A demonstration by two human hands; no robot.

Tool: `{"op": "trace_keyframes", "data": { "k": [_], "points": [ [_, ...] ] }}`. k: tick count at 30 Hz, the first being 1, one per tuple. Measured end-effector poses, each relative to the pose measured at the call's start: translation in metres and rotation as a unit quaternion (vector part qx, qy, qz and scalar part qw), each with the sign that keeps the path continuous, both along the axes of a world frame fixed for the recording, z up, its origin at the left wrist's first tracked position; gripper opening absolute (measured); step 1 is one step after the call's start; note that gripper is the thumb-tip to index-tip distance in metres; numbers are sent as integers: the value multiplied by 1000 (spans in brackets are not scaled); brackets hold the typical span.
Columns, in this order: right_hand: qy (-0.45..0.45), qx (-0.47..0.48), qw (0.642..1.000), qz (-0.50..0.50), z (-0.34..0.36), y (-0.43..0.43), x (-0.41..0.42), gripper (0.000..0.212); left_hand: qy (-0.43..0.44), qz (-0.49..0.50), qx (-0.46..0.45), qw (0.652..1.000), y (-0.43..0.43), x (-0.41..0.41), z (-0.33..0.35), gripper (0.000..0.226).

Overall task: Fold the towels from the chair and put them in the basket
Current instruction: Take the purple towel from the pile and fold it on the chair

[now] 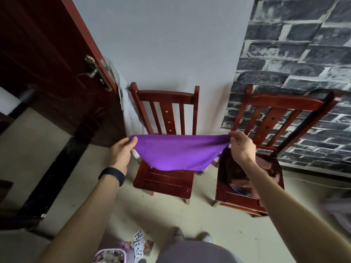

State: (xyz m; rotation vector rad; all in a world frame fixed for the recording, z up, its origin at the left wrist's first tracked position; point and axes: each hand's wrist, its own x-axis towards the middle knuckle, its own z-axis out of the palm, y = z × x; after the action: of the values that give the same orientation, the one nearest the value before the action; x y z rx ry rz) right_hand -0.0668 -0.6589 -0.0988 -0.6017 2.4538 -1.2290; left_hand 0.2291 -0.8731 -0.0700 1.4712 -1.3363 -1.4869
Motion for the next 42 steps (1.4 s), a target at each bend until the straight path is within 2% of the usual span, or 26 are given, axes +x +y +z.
{"op": "trace_keyframes", "data": {
  "k": [2,4,8,11,20,23,28,33,39,42],
  "points": [
    [3,-15,1000,-1,-2,1,10,27,-41,2,-23,999,5,9,-5,25],
    [-2,-18,1000,3,-9,3,21,25,-55,12,-25,998,11,20,-13,29],
    [-27,15,999,15,-34,19,48,23,-81,34,14,996,25,53,-36,21],
    [-48,41,998,22,-58,34,69,22,-104,56,66,991,35,84,-52,5],
    [-43,108,988,100,-127,18,102,18,-128,63,103,984,10,117,-91,12],
    [-34,130,986,94,-148,-13,101,15,-123,58,130,982,-25,105,-111,6],
    [-12,213,975,69,-187,-78,82,17,-158,2,192,969,-101,69,-170,11],
    [-48,243,969,-10,-230,-147,48,20,-175,-41,206,962,-176,23,-237,18],
    [-97,241,962,-81,-281,-205,7,27,-167,-85,205,961,-244,-38,-297,13],
    [-156,230,956,-98,-313,-221,-6,46,-115,-109,269,950,-265,-62,-329,23]
  ]
}}
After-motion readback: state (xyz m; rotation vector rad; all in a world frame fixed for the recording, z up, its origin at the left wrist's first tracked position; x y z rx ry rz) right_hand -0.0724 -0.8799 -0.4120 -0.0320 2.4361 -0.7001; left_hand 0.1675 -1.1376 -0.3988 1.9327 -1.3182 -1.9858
